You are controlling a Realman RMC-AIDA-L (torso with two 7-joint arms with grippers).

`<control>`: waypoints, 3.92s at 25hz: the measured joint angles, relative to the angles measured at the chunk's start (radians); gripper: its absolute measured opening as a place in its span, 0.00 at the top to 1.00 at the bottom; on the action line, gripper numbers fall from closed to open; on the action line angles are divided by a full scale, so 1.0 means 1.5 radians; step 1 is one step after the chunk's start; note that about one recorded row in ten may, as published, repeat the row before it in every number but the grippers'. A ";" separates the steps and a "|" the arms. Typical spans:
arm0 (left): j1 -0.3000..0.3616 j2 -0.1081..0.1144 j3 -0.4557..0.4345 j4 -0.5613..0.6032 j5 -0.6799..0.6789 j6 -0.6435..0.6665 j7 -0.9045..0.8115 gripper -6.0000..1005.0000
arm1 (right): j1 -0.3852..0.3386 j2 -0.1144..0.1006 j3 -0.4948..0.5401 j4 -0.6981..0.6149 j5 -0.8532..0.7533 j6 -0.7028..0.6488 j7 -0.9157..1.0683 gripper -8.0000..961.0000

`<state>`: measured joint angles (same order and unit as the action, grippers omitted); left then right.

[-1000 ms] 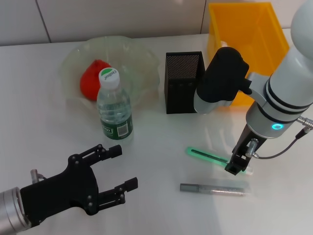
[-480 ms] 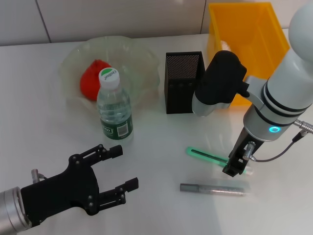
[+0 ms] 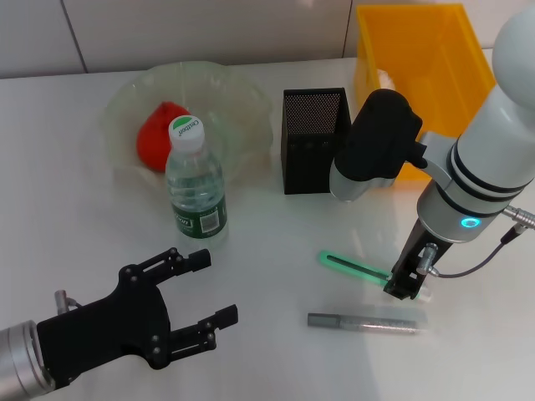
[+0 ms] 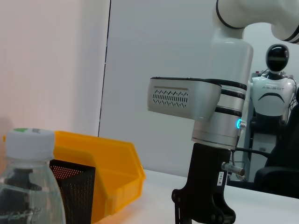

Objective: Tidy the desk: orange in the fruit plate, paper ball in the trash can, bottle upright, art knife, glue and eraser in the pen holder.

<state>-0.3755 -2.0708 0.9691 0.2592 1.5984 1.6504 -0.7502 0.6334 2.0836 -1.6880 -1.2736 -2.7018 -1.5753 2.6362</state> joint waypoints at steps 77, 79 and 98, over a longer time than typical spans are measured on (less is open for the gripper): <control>-0.011 0.000 -0.004 -0.007 -0.035 0.031 -0.009 0.22 | -0.083 -0.024 0.098 -0.374 -0.148 0.225 -0.698 0.79; -0.010 0.000 -0.002 -0.007 -0.035 0.030 -0.008 0.22 | -0.078 -0.030 0.086 -0.365 -0.148 0.233 -0.715 0.79; 0.026 -0.001 -0.005 -0.008 -0.044 0.026 0.026 0.22 | -0.035 -0.105 -0.031 -0.241 -0.148 0.317 -0.786 0.78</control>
<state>-0.3361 -2.0718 0.9623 0.2478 1.5325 1.6890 -0.7113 0.5806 1.9257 -1.7352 -1.6349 -2.9237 -1.0997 1.4565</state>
